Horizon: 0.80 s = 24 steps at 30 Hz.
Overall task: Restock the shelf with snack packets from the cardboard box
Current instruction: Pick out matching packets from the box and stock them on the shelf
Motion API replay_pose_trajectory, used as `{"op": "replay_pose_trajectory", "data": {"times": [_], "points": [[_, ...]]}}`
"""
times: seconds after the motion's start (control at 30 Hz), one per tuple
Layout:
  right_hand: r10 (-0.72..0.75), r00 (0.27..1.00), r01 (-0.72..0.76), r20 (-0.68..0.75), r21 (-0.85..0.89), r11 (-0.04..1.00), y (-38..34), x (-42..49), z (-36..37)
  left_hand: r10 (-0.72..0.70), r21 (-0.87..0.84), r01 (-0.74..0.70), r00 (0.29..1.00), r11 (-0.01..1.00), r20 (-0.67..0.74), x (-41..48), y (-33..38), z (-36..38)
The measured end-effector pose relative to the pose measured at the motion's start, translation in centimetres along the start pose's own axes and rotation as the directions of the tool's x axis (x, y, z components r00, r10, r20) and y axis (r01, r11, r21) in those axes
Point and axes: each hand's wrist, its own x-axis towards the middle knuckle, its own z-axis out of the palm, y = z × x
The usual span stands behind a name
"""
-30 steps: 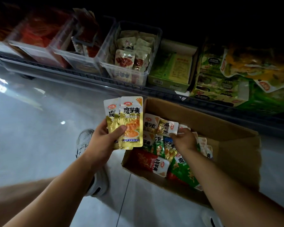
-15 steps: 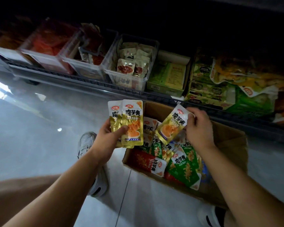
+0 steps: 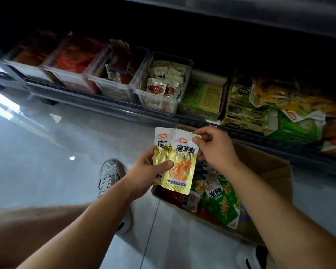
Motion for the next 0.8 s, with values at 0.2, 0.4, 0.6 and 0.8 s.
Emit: {"op": "replay_pose_trajectory", "data": {"times": [0.2,0.4,0.6,0.8], "points": [[0.175,0.982,-0.149,-0.074,0.275,0.95,1.5,1.0,0.5,0.07,-0.026,-0.076,0.981,0.997,-0.179,1.0,-0.1,-1.5],[0.319,0.945,-0.309,0.067,-0.128,0.942,9.8,2.0,2.1,0.117,0.001,-0.123,0.942,0.992,-0.313,1.4,-0.4,-4.1],[0.373,0.914,-0.387,0.16,0.064,0.92,12.0,2.6,5.2,0.074,-0.041,-0.089,0.953,0.995,-0.293,2.0,-1.5,-4.8],[0.286,0.928,-0.292,0.238,-0.008,0.956,12.0,4.1,5.9,0.085,-0.035,-0.097,0.96,0.995,-0.267,2.7,-1.4,-5.0]]}}
